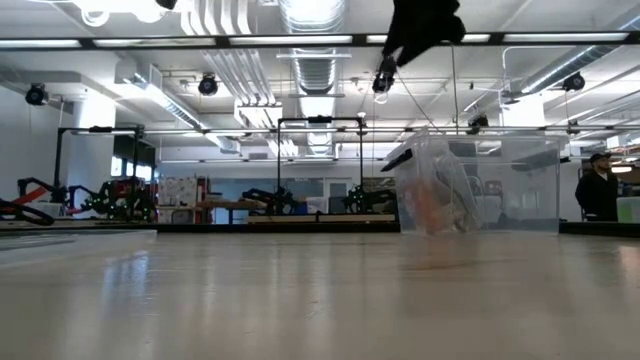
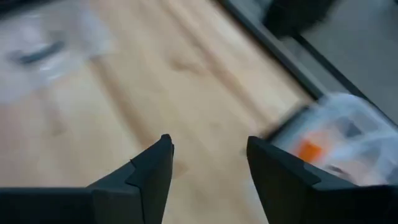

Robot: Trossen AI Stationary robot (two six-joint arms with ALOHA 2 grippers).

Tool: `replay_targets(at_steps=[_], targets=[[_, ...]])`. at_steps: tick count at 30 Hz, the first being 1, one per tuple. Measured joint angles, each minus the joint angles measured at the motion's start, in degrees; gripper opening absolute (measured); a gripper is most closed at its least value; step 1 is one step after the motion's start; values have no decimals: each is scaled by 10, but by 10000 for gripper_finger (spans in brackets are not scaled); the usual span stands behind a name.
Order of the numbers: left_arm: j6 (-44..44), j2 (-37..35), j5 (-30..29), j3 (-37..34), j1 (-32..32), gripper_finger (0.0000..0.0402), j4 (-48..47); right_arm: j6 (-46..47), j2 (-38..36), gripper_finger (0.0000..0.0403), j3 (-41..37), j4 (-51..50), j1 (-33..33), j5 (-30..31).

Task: Roll bandage
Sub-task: Close the transparent container

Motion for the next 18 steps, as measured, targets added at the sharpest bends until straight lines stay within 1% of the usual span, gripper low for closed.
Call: replay_targets(at_steps=[2,5,8,10,12,14,18], targets=[[-65,-1,23,15,0,189,-101,-1,5,193,-9,29,46,0],[-178,3,80,16,-1,206,-227,-2,26,188,-19,69,111,13],[-285,13,154,4,-5,221,-295,-1,59,185,-24,99,158,47],[-341,26,210,-15,-10,227,-308,-2,84,182,-24,121,175,65],[-384,41,245,-39,-14,230,-307,-1,112,180,-24,133,185,71],[-420,61,262,-64,-14,229,-307,-7,137,176,-24,161,190,70],[-464,106,260,-103,-10,222,-308,-38,165,167,-13,189,203,71]])
